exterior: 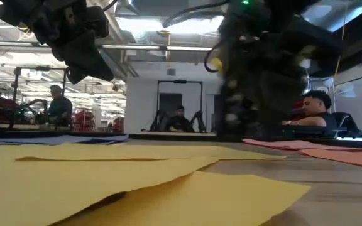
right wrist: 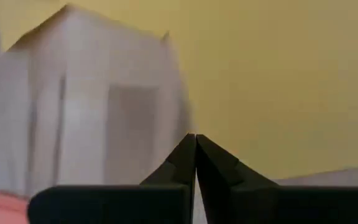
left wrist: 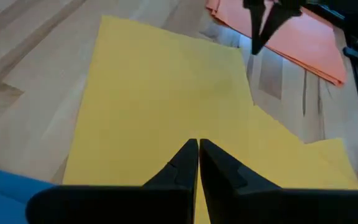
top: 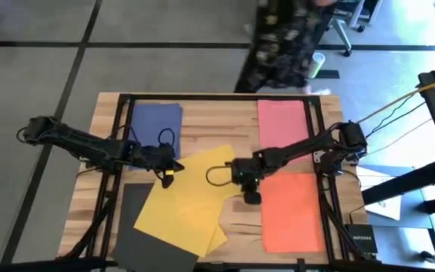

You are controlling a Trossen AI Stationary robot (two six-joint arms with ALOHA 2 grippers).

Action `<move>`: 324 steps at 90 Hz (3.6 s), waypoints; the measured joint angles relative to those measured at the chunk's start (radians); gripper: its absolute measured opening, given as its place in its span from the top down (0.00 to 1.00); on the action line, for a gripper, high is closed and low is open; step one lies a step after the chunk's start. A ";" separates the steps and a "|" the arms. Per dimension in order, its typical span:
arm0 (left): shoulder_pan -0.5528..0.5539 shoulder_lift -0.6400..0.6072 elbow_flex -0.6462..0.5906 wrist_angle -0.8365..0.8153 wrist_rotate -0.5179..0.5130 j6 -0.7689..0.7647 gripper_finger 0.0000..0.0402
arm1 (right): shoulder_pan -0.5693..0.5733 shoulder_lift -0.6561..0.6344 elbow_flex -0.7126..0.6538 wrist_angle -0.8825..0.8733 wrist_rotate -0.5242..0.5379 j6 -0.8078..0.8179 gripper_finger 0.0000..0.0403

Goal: Organize paper
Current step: Move the yellow paper to the top center of the table

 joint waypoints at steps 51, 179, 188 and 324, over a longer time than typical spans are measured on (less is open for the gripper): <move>-0.001 0.130 0.000 -0.014 0.055 -0.020 1.00 | -0.168 -0.005 -0.131 0.087 0.055 0.025 1.00; -0.048 0.376 0.000 0.190 0.091 -0.065 1.00 | -0.451 -0.003 -0.110 0.179 0.119 -0.115 1.00; -0.048 0.376 0.000 0.190 0.091 -0.060 1.00 | -0.454 -0.028 -0.090 0.139 0.130 -0.153 1.00; 0.074 0.535 0.001 0.357 0.089 -0.094 1.00 | -0.505 0.010 -0.054 0.136 0.199 -0.122 1.00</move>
